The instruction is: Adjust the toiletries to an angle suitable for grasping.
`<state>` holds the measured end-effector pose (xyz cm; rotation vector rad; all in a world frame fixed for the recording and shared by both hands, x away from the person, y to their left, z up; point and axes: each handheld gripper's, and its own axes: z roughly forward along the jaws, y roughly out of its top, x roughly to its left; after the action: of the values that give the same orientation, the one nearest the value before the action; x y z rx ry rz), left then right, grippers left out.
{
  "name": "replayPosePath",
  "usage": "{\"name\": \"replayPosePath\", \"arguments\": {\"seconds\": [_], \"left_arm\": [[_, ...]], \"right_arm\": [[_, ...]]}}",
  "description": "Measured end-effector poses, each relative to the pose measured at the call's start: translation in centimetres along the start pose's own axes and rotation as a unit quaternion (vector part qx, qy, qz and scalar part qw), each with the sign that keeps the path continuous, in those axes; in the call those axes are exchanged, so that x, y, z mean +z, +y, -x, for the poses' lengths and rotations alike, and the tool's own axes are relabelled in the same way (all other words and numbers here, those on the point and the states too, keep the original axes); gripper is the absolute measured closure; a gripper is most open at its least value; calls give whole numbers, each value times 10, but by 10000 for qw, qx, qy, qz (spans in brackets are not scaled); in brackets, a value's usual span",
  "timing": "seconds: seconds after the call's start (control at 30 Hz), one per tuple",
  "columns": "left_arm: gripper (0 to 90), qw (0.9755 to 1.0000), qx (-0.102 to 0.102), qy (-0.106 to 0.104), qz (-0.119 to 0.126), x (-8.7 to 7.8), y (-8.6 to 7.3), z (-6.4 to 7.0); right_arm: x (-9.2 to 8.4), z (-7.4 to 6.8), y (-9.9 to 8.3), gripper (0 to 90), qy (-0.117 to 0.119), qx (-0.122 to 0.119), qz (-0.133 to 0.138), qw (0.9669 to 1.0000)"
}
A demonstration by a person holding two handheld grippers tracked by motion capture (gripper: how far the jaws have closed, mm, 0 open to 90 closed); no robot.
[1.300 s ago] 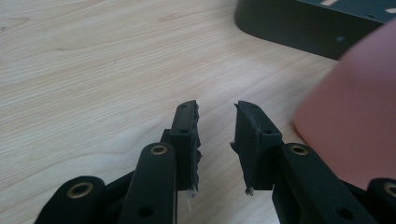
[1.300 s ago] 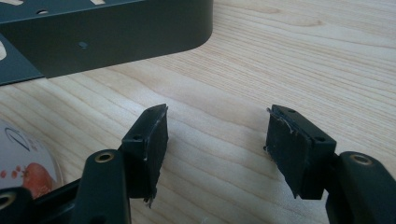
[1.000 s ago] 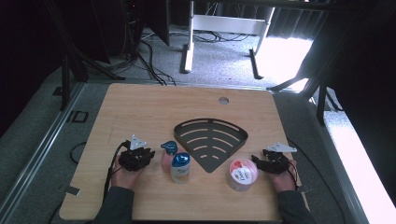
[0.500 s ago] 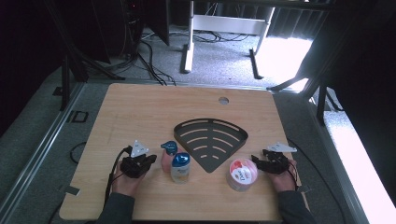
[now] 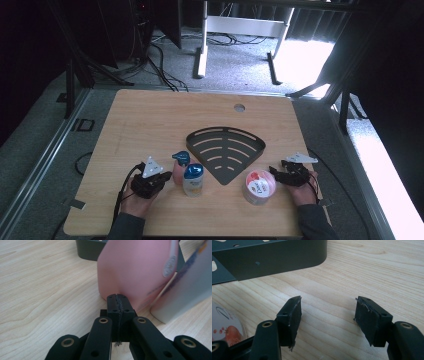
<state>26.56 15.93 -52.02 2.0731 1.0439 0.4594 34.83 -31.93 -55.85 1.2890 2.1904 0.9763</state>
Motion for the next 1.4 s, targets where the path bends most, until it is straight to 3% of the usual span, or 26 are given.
{"name": "replayPosePath", "arguments": {"seconds": [0.23,0.4,0.6,0.83,1.0,1.4], "left_arm": [[898,9999,90,-123,27,-5,-3,9],[898,9988,171,-444,89,0,-1,20],[897,9982,270,-520,96,7,5,26],[897,9988,246,-423,84,9,7,23],[896,9994,91,-309,86,12,9,13],[889,10000,-19,-69,9,29,21,-7]], "right_arm": [[0,0,0,376,-1,-1,1,10000],[0,0,0,373,6,-7,-1,10000],[0,0,0,373,8,-9,-1,10000],[0,0,0,372,20,-16,-4,10000],[0,0,0,372,19,-18,-4,10000],[0,0,0,372,19,-16,-4,10000]]}}
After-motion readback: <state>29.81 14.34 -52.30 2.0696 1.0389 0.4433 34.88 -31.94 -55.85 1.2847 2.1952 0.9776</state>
